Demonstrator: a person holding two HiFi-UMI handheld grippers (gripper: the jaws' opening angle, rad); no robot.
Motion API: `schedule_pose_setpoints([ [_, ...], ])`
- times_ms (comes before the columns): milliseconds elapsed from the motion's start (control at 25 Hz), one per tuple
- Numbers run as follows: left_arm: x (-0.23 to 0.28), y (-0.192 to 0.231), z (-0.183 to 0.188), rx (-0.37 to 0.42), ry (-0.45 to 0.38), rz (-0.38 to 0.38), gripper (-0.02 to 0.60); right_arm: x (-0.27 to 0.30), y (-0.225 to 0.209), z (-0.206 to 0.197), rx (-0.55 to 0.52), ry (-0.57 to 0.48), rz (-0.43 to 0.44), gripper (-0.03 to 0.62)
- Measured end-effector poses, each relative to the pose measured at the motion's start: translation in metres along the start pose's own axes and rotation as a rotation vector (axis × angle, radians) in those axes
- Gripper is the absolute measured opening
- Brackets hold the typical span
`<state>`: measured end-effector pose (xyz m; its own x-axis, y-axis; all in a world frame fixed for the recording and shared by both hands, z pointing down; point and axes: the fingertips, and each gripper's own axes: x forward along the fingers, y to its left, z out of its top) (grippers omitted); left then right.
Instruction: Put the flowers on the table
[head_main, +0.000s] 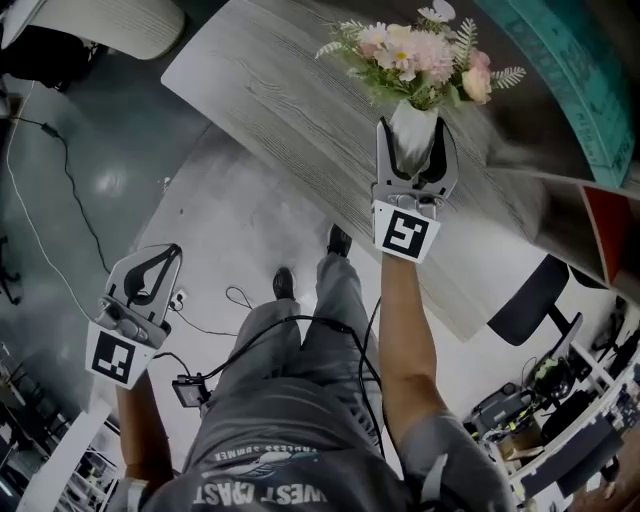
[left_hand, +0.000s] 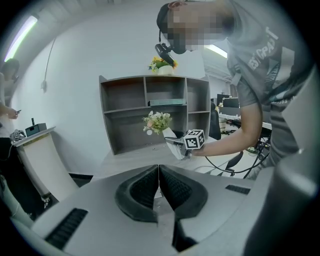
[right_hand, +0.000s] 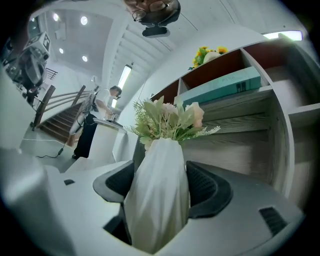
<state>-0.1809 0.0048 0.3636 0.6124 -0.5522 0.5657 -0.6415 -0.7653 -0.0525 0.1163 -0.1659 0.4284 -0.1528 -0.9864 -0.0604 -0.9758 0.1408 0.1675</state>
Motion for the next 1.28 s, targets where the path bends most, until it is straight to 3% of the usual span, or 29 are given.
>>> schedule_pose_setpoints([
  [320, 0.003, 0.005, 0.005, -0.023, -0.024, -0.014, 0.017, 0.008, 0.001, -0.019, -0.052, 0.149, 0.069, 0.337],
  [680, -0.009, 0.013, 0.012, -0.054, -0.073, 0.016, 0.017, 0.004, 0.016, -0.089, -0.017, 0.708, 0.327, 0.348],
  [920, -0.026, 0.020, 0.011, -0.092, -0.114, 0.065, 0.017, -0.016, 0.006, -0.115, -0.097, 1.138, 0.504, 0.364],
  [1120, -0.037, 0.023, 0.009, -0.121, -0.139, 0.094, 0.017, -0.028, 0.010, -0.140, -0.118, 1.285, 0.535, 0.365],
  [1280, -0.039, 0.021, 0.009, -0.126, -0.142, 0.100, 0.017, -0.026, 0.008, -0.154, -0.112, 1.336, 0.504, 0.368],
])
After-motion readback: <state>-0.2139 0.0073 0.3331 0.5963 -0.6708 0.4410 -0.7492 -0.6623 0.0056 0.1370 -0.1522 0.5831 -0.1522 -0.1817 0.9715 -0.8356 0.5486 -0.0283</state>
